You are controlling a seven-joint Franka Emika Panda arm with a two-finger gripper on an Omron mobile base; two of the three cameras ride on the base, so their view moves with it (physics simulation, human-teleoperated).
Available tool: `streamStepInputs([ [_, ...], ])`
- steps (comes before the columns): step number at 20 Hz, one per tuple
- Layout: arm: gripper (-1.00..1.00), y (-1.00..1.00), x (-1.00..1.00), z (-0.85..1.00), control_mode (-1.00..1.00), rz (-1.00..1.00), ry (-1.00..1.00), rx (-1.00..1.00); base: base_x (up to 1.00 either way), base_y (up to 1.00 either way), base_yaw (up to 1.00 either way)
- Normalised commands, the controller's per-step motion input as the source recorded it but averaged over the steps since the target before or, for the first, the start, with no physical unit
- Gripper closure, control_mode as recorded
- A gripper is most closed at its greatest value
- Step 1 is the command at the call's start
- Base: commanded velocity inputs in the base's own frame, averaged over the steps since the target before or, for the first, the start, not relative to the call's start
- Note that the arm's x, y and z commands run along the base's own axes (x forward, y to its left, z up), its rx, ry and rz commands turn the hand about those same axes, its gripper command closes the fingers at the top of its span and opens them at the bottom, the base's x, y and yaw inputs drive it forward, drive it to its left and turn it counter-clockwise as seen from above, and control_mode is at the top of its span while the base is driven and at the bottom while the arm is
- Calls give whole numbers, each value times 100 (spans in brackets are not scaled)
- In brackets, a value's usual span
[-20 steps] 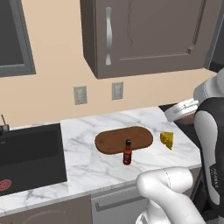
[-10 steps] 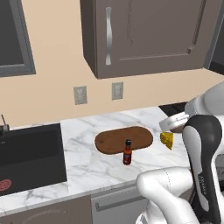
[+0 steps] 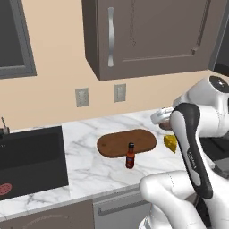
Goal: Retrieve the reheated potato from the microwave, then place the potato, cheese, and condiment on the cutting board.
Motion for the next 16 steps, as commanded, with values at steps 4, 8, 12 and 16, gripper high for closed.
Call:
streamStepInputs([
  [4,100,8,85,-41,-100,0,21,5,0,0,0],
  [8,100,16,80,-53,-100,0,16,1,0,0,0],
  [12,100,16,66,-46,-100,0,8,0,0,0,0],
  [16,100,11,42,-42,-100,0,1,0,0,0,0],
])
